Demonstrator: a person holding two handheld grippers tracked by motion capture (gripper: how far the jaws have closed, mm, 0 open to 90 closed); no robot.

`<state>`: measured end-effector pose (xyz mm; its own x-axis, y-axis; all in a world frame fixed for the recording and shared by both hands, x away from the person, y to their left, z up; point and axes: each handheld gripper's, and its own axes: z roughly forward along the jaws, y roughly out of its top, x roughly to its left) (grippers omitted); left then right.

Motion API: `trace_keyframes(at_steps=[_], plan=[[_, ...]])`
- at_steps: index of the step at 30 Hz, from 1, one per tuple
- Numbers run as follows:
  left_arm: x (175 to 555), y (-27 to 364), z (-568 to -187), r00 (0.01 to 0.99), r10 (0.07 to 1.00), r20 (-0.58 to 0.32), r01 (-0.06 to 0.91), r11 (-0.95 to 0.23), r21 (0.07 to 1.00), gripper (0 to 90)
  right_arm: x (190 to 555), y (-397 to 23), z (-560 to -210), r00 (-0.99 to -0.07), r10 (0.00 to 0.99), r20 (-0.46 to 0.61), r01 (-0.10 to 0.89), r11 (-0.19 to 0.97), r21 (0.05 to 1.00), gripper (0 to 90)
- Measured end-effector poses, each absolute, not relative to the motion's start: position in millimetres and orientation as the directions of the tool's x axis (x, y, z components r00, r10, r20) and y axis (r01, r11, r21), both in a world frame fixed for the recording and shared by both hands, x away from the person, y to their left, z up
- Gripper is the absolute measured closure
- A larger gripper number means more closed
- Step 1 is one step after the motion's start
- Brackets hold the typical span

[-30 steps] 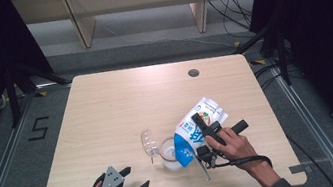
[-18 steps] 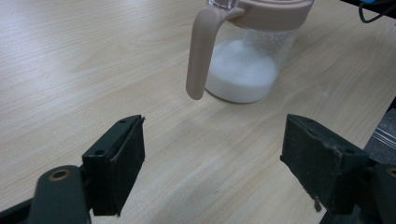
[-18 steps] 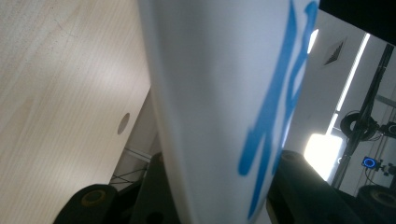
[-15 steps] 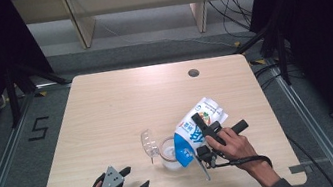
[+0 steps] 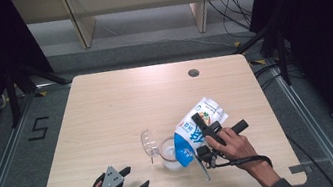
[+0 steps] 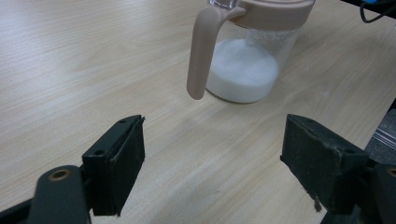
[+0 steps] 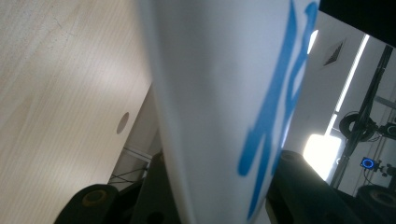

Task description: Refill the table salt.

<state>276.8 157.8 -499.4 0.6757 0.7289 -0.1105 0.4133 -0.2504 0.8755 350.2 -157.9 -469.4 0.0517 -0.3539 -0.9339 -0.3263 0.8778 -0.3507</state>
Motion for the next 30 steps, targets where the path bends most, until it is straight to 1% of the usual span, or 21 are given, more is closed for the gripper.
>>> trace_keyframes(at_steps=[1, 2, 3, 5, 7, 11, 13, 15, 18, 21, 23, 28, 30], plan=[[276.8, 157.7, -499.3, 0.676, 0.729, -0.109, 0.412, -0.252, 0.875, 20.9, 350.1, -158.0, -469.2, 0.059, -0.351, -0.934, -0.326, 0.878, -0.351, 74.2], [276.9, 157.4, -499.7, 0.677, 0.728, -0.112, 0.412, -0.248, 0.877, 20.9, 350.1, -157.8, -468.7, 0.046, -0.356, -0.933, -0.326, 0.878, -0.351, 74.2], [276.7, 157.2, -499.7, 0.676, 0.728, -0.114, 0.413, -0.247, 0.877, 20.9, 350.7, -156.7, -467.0, 0.036, -0.383, -0.923, -0.33, 0.867, -0.373, 74.2], [276.8, 157.4, -499.7, 0.676, 0.728, -0.112, 0.413, -0.248, 0.876, 20.9, 350.7, -158.4, -470.5, 0.045, -0.346, -0.937, -0.328, 0.881, -0.341, 74.3], [276.8, 157.6, -499.5, 0.675, 0.729, -0.111, 0.414, -0.25, 0.875, 20.9, 350.2, -157.9, -469.0, 0.061, -0.355, -0.933, -0.327, 0.876, -0.354, 74.4], [276.7, 157.2, -499.8, 0.677, 0.727, -0.115, 0.413, -0.246, 0.877, 20.9, 350.0, -158.2, -469.0, 0.061, -0.354, -0.933, -0.323, 0.878, -0.354, 74.4], [276.8, 157.4, -499.6, 0.676, 0.728, -0.112, 0.413, -0.248, 0.876, 20.9, 351.2, -157.0, -467.1, 0.069, -0.381, -0.922, -0.336, 0.861, -0.381, 74.5], [276.7, 157.8, -499.3, 0.676, 0.729, -0.109, 0.413, -0.252, 0.875, 20.9, 350.8, -158.3, -468.9, 0.054, -0.36, -0.931, -0.328, 0.875, -0.357, 74.5], [276.7, 157.8, -499.3, 0.676, 0.729, -0.108, 0.412, -0.253, 0.875, 20.9, 351.1, -157.7, -468.4, 0.059, -0.367, -0.928, -0.332, 0.87, -0.365, 74.6], [276.6, 157.7, -499.3, 0.676, 0.729, -0.109, 0.413, -0.253, 0.875, 20.9, 349.9, -157.4, -467.8, 0.042, -0.375, -0.926, -0.316, 0.874, -0.368, 74.8], [276.7, 157.8, -499.3, 0.676, 0.729, -0.108, 0.412, -0.253, 0.875, 20.9, 349.6, -158.1, -468.6, 0.039, -0.36, -0.932, -0.314, 0.881, -0.354, 74.9], [276.5, 157.7, -499.3, 0.676, 0.728, -0.11, 0.414, -0.252, 0.875, 21.0, 349.3, -157.6, -467.7, 0.051, -0.371, -0.927, -0.313, 0.876, -0.368, 75.0], [276.6, 157.8, -499.3, 0.677, 0.728, -0.108, 0.413, -0.253, 0.875, 21.0, 349.6, -158.1, -468.7, 0.04, -0.361, -0.932, -0.314, 0.881, -0.354, 75.1]])
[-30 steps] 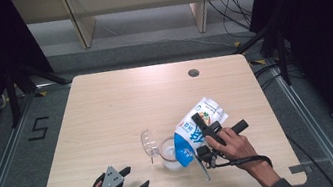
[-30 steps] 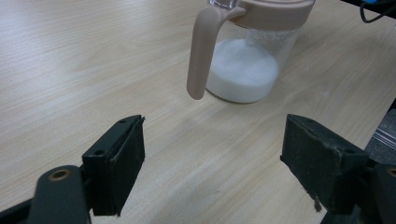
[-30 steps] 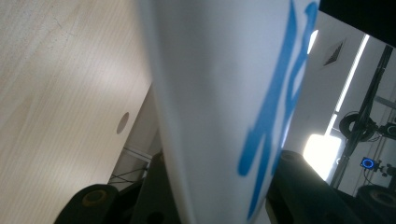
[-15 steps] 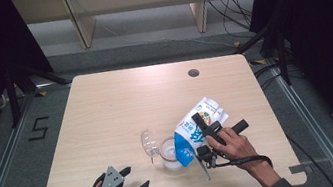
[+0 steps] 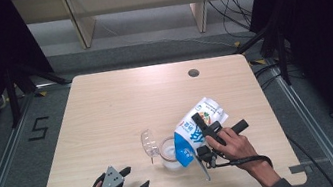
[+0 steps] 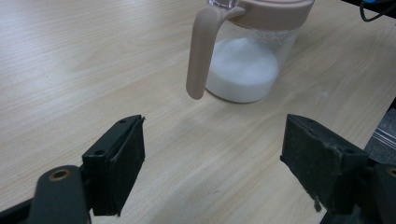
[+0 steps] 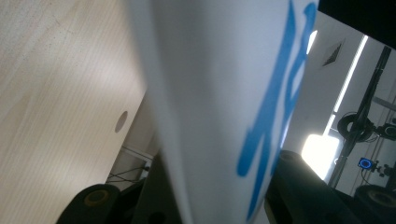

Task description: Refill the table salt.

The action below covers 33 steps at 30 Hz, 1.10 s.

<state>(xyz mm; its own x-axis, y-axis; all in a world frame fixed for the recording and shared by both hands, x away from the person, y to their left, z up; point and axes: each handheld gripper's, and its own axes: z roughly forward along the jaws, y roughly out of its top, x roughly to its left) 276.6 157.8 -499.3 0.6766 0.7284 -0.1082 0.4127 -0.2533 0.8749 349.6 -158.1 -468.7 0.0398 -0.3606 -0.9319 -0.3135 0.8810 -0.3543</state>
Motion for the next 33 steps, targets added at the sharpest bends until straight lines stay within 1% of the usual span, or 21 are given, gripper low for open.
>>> trace_keyframes(at_steps=[5, 6, 7, 11, 13, 14, 16, 17, 21, 22, 24, 25, 27, 31, 33], plan=[[276.5, 157.4, -499.4, 0.675, 0.729, -0.111, 0.414, -0.25, 0.875, 20.9, 349.6, -158.1, -467.7, 0.044, -0.367, -0.929, -0.313, 0.878, -0.361, 75.3], [276.5, 157.5, -499.3, 0.676, 0.729, -0.11, 0.414, -0.252, 0.875, 21.0, 350.4, -158.3, -467.9, 0.058, -0.363, -0.93, -0.325, 0.874, -0.361, 75.4], [276.4, 157.6, -499.3, 0.676, 0.729, -0.11, 0.414, -0.252, 0.875, 20.9, 351.4, -158.2, -465.5, 0.067, -0.395, -0.916, -0.331, 0.858, -0.393, 75.3], [276.4, 157.6, -499.3, 0.676, 0.729, -0.11, 0.414, -0.252, 0.875, 20.9, 350.5, -158.3, -466.6, 0.052, -0.385, -0.921, -0.323, 0.866, -0.381, 75.4], [276.4, 157.6, -499.3, 0.676, 0.729, -0.11, 0.414, -0.252, 0.875, 21.0, 351.1, -158.1, -466.9, 0.066, -0.385, -0.921, -0.331, 0.862, -0.384, 75.4], [276.4, 157.7, -499.3, 0.676, 0.729, -0.109, 0.414, -0.253, 0.875, 21.0, 350.4, -158.0, -467.2, 0.053, -0.383, -0.922, -0.323, 0.867, -0.379, 75.4], [276.4, 157.6, -499.3, 0.676, 0.729, -0.11, 0.414, -0.252, 0.875, 21.0, 350.1, -156.3, -465.3, 0.064, -0.407, -0.911, -0.325, 0.855, -0.405, 75.4], [276.5, 157.7, -499.2, 0.676, 0.729, -0.107, 0.413, -0.254, 0.875, 20.9, 350.2, -157.9, -467.3, 0.054, -0.382, -0.923, -0.323, 0.868, -0.378, 75.5], [276.5, 157.5, -499.5, 0.678, 0.726, -0.112, 0.412, -0.249, 0.876, 21.0, 351.1, -158.3, -466.5, 0.068, -0.387, -0.92, -0.329, 0.862, -0.387, 75.6], [276.7, 157.4, -499.7, 0.679, 0.725, -0.115, 0.412, -0.247, 0.877, 21.0, 350.4, -158.4, -466.4, 0.053, -0.386, -0.921, -0.32, 0.867, -0.382, 75.7], [276.6, 157.5, -499.5, 0.678, 0.726, -0.113, 0.413, -0.249, 0.876, 20.9, 350.4, -158.3, -466.2, 0.054, -0.388, -0.92, -0.321, 0.866, -0.384, 75.7], [276.7, 157.4, -499.7, 0.679, 0.725, -0.115, 0.412, -0.247, 0.877, 21.0, 351.3, -158.3, -466.1, 0.071, -0.391, -0.918, -0.332, 0.858, -0.391, 75.7], [276.7, 157.4, -499.7, 0.679, 0.725, -0.114, 0.412, -0.247, 0.877, 20.9, 350.3, -157.9, -465.4, 0.056, -0.397, -0.916, -0.319, 0.862, -0.393, 75.8], [276.4, 157.6, -499.2, 0.677, 0.728, -0.108, 0.413, -0.254, 0.875, 21.0, 351.0, -157.9, -465.2, 0.06, -0.4, -0.915, -0.324, 0.859, -0.396, 75.8], [276.5, 157.7, -499.2, 0.676, 0.729, -0.108, 0.413, -0.254, 0.874, 21.0, 350.7, -158.4, -466.3, 0.055, -0.387, -0.92, -0.32, 0.866, -0.384, 75.9]])
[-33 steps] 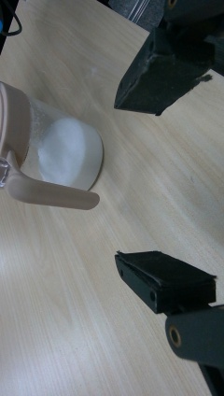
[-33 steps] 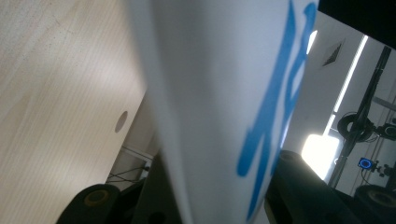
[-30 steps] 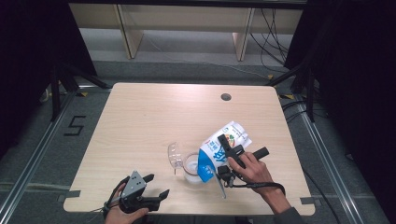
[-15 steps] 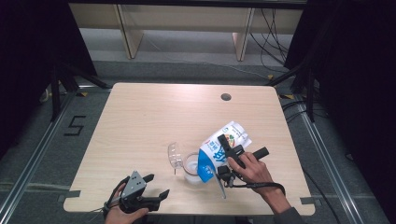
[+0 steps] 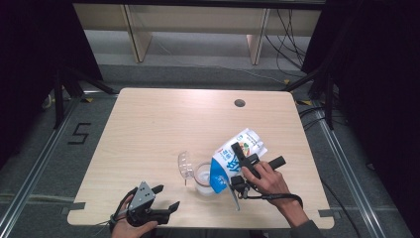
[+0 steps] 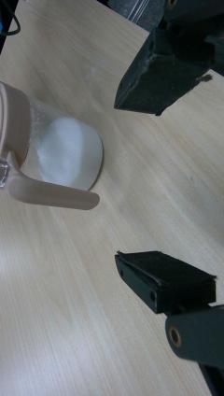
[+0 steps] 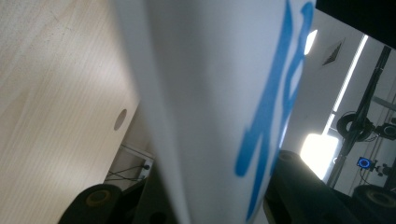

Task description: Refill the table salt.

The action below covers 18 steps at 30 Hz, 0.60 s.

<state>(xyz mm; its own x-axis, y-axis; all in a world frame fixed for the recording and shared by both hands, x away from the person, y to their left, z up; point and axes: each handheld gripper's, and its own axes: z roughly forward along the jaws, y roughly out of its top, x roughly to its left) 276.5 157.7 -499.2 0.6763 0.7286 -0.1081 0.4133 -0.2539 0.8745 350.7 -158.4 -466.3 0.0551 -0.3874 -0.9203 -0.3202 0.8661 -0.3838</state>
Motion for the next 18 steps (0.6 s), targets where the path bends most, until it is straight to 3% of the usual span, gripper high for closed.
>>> trace_keyframes(at_steps=[18], plan=[[277.0, 157.5, -499.7, 0.68, 0.724, -0.114, 0.411, -0.247, 0.877, 20.9, 350.9, -157.8, -465.8, 0.059, -0.405, -0.912, -0.322, 0.857, -0.402, 76.4]])
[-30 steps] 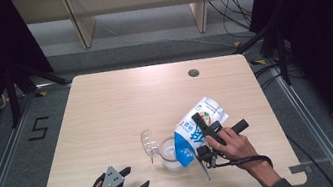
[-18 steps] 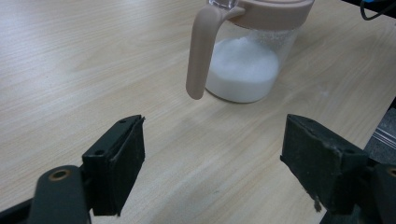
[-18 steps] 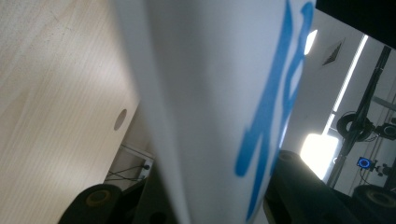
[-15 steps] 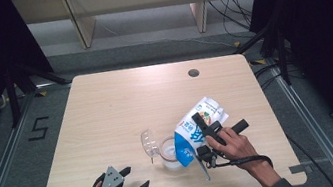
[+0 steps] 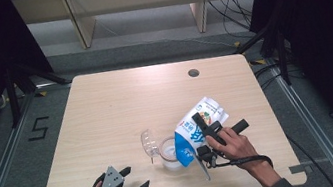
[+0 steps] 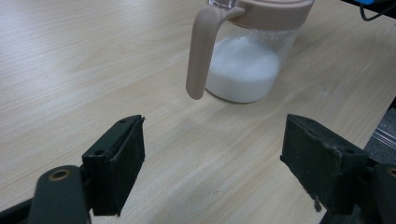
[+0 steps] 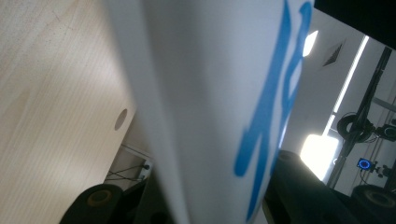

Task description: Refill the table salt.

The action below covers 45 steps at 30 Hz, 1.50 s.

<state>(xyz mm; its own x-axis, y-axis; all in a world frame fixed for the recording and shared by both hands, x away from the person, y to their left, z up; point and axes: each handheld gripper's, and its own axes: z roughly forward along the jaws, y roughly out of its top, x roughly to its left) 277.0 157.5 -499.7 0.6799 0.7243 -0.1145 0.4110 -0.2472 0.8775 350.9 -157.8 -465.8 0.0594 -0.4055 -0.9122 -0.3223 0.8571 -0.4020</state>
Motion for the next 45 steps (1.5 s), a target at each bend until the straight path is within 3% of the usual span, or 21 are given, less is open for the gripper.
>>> trace_keyframes(at_steps=[45], plan=[[276.8, 157.6, -499.6, 0.68, 0.724, -0.113, 0.41, -0.248, 0.877, 20.9, 351.3, -158.3, -465.8, 0.065, -0.4, -0.914, -0.327, 0.857, -0.398, 77.1]])
